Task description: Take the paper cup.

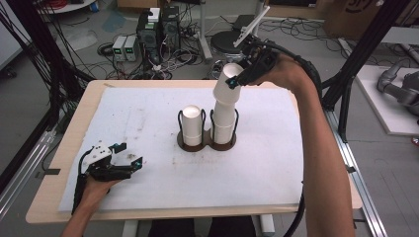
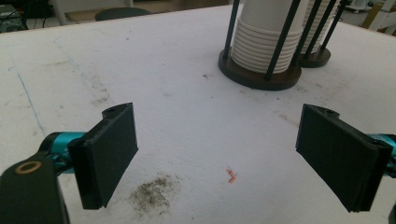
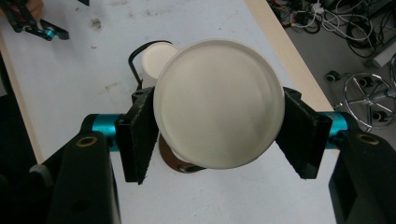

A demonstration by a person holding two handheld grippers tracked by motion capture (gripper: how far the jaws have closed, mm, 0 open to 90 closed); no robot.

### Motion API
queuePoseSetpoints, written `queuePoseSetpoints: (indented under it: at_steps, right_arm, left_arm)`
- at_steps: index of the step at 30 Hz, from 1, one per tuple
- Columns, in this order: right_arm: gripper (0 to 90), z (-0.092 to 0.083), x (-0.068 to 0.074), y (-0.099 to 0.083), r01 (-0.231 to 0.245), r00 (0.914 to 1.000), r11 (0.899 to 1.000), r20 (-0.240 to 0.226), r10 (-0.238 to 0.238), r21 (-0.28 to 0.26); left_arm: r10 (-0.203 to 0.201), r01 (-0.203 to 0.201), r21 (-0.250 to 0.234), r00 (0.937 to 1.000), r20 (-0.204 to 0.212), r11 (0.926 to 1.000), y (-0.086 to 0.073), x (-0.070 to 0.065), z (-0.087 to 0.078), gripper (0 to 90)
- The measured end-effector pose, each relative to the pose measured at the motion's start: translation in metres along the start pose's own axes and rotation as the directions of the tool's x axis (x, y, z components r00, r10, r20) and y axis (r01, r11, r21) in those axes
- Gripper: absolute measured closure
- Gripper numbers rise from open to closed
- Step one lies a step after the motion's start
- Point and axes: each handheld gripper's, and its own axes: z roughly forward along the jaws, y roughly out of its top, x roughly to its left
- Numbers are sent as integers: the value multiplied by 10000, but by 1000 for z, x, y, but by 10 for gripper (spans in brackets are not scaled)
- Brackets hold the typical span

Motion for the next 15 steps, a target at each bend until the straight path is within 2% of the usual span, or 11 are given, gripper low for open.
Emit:
queuePoseSetpoints:
  at_steps: [3,4,5,8,15]
  right_arm:
    - [358,-5,6,-2,75,9999,9999,-76,-76,-99]
    - [358,-9,12,-4,274,9995,9993,-167,-278,-255]
    - [358,-9,12,-4,274,9995,9993,-167,-278,-255]
    - [357,-15,24,-9,550,9979,9972,-325,-568,-515]
    - [358,-23,35,-22,820,9947,9915,-531,-877,-1014]
  left_arm:
    - [9,-9,52,10000,-2,10000,0,0,0,125]
    - [-23,23,92,10000,31,10000,0,0,0,125]
    - [-18,18,79,10000,29,10000,0,1,0,125]
    - [-36,36,64,10000,15,10000,0,1,0,125]
    - [-11,11,55,10000,14,10000,0,0,0,125]
